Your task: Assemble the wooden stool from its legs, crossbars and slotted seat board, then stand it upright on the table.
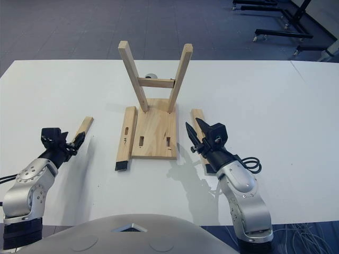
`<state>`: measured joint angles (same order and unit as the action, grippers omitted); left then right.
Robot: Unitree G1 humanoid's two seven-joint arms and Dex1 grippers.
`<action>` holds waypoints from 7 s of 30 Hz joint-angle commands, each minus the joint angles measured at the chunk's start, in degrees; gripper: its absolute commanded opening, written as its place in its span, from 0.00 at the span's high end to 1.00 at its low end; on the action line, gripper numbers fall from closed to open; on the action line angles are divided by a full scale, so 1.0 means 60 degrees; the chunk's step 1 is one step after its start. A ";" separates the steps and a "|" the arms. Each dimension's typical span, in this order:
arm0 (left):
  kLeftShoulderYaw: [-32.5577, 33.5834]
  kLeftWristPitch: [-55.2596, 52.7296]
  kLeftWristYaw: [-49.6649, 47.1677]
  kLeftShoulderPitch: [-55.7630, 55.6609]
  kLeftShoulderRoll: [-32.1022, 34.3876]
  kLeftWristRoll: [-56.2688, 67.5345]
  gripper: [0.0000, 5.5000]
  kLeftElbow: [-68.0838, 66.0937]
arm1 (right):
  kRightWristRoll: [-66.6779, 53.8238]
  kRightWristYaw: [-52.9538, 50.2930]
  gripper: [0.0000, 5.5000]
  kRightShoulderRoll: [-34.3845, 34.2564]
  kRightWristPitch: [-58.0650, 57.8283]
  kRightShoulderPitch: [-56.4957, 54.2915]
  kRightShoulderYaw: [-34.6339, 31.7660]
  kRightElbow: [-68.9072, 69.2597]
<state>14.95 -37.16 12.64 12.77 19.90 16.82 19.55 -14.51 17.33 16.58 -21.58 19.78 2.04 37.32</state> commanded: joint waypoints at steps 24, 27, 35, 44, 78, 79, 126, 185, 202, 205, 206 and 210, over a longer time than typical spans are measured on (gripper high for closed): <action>-0.0812 -0.2162 0.1043 0.1157 0.0607 0.0061 0.70 -0.1106 | -0.0886 -0.0335 0.68 -0.0253 -0.0714 -0.0591 -0.0354 0.0430; -0.0872 -0.2097 0.1172 0.1255 0.0683 0.0086 0.76 -0.1383 | -0.0868 -0.0362 0.68 -0.0238 -0.0713 -0.0612 -0.0348 0.0417; -0.1007 -0.1189 0.1697 0.1182 0.0699 0.0283 0.77 -0.1465 | -0.0971 -0.0426 0.68 -0.0349 -0.0605 -0.0725 -0.0504 0.0274; -0.1196 0.4438 0.1752 -0.0231 0.0217 -0.0899 0.77 -0.0845 | -0.5691 -0.1384 0.68 -0.0606 -0.3002 -0.3015 -0.2234 0.0637; -0.4009 0.6821 0.2471 -0.2054 0.0343 -0.2789 0.77 0.0862 | -0.8303 -0.1353 0.58 -0.1895 -0.3322 -0.5583 -0.0681 -0.1680; -0.3998 0.6808 0.2482 -0.2054 0.0352 -0.2768 0.77 0.0860 | -0.8217 -0.1274 0.58 -0.1806 -0.3283 -0.5638 -0.0722 -0.1761; -0.0653 0.6930 0.1865 -0.0775 0.0271 -0.1022 0.35 -0.2156 | -0.8770 -0.0409 0.93 0.1481 -0.3267 -0.4205 -0.4322 -0.0920; -0.2933 0.2368 -0.2360 -0.2203 -0.2770 -0.3078 0.35 0.2902 | -0.1536 -0.2368 0.93 0.0388 -0.3225 -0.1972 -0.1378 0.0614; -0.2986 0.2449 -0.2122 -0.2303 -0.2748 -0.3066 0.35 0.2679 | -0.1111 -0.2052 0.93 0.0047 -0.2706 -0.1414 -0.1285 -0.0076; -0.3007 0.2482 -0.2087 -0.2327 -0.2759 -0.3076 0.35 0.2630 | -0.1065 -0.2064 0.93 -0.0040 -0.2638 -0.1525 -0.1281 -0.0072; -0.3010 0.2495 -0.2076 -0.2336 -0.2759 -0.3073 0.35 0.2612 | -0.1039 -0.2072 0.93 -0.0065 -0.2620 -0.1542 -0.1271 -0.0065; -0.3041 0.2567 -0.2056 -0.2372 -0.2764 -0.3073 0.35 0.2540 | -0.0926 -0.2065 0.93 -0.0149 -0.2510 -0.1602 -0.1244 -0.0096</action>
<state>-3.07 -22.07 -0.13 -0.65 3.13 -1.34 35.37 -20.64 5.06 15.95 -34.98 9.47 -6.14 38.59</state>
